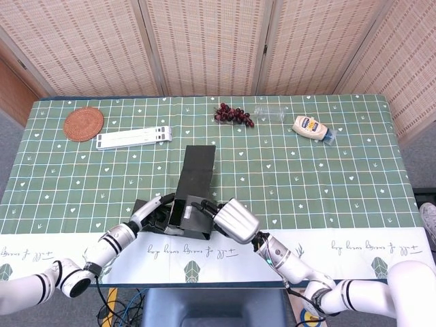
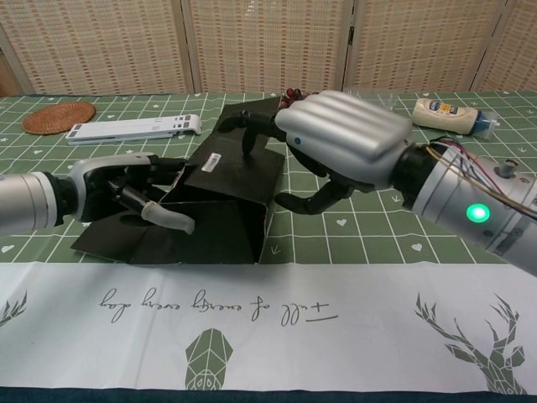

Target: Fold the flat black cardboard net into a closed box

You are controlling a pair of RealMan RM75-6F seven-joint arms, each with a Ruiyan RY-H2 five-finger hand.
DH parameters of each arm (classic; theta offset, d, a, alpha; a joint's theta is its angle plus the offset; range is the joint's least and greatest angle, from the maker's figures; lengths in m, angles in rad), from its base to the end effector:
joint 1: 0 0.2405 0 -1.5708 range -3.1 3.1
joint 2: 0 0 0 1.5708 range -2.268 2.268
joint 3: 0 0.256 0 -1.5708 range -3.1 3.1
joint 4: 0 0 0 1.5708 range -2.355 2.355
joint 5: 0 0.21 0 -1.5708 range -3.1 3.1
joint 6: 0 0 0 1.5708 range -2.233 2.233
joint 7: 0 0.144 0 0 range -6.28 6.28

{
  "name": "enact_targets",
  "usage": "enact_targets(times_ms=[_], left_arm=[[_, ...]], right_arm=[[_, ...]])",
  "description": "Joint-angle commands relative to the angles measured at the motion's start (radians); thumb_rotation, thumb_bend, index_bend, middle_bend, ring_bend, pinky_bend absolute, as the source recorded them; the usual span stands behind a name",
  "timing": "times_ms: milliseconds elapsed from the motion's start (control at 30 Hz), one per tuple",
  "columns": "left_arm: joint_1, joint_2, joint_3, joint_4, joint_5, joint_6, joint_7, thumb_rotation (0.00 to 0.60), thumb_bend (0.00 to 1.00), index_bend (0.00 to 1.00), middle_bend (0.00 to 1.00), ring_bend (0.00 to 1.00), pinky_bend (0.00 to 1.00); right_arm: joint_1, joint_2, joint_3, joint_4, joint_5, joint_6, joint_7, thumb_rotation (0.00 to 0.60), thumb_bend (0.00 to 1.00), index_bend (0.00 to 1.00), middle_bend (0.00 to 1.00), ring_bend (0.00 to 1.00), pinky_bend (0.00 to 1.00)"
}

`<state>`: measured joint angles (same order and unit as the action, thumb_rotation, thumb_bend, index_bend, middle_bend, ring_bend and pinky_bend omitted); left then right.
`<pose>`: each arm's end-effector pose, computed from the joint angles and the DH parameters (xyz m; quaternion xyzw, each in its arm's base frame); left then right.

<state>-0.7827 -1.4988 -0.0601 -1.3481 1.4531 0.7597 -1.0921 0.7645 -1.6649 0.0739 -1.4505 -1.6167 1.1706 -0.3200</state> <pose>-0.1711 0.3346 -0.0321 -0.5301 -0.7301 -0.4208 0.0942 -0.0803 -0.2872 -0.0393 0.7944 -0.1728 0.4918 0.3118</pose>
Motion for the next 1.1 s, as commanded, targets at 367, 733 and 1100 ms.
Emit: enact_targets(times_ms=[367, 733, 1100], left_arm=[[0.003, -0.037, 0.006, 0.033, 0.017, 0.014, 0.035, 0.6, 0.13, 0.22, 0.26, 0.65, 0.95], [0.01, -0.063, 0.023, 0.062, 0.047, 0.046, 0.062, 0.6, 0.13, 0.21, 0.26, 0.64, 0.95], [0.008, -0.073, 0.028, 0.081, 0.052, 0.05, 0.048, 0.6, 0.13, 0.21, 0.26, 0.63, 0.95]], right_arm=[[0.006, -0.067, -0.037, 0.127, -0.055, -0.017, 0.031, 0.6, 0.37, 0.12, 0.24, 0.76, 1.0], [0.034, -0.073, -0.071, 0.217, -0.148, -0.011, 0.06, 0.6, 0.38, 0.12, 0.25, 0.76, 1.0], [0.056, -0.094, -0.078, 0.28, -0.2, 0.023, 0.12, 0.6, 0.34, 0.2, 0.32, 0.77, 1.0]])
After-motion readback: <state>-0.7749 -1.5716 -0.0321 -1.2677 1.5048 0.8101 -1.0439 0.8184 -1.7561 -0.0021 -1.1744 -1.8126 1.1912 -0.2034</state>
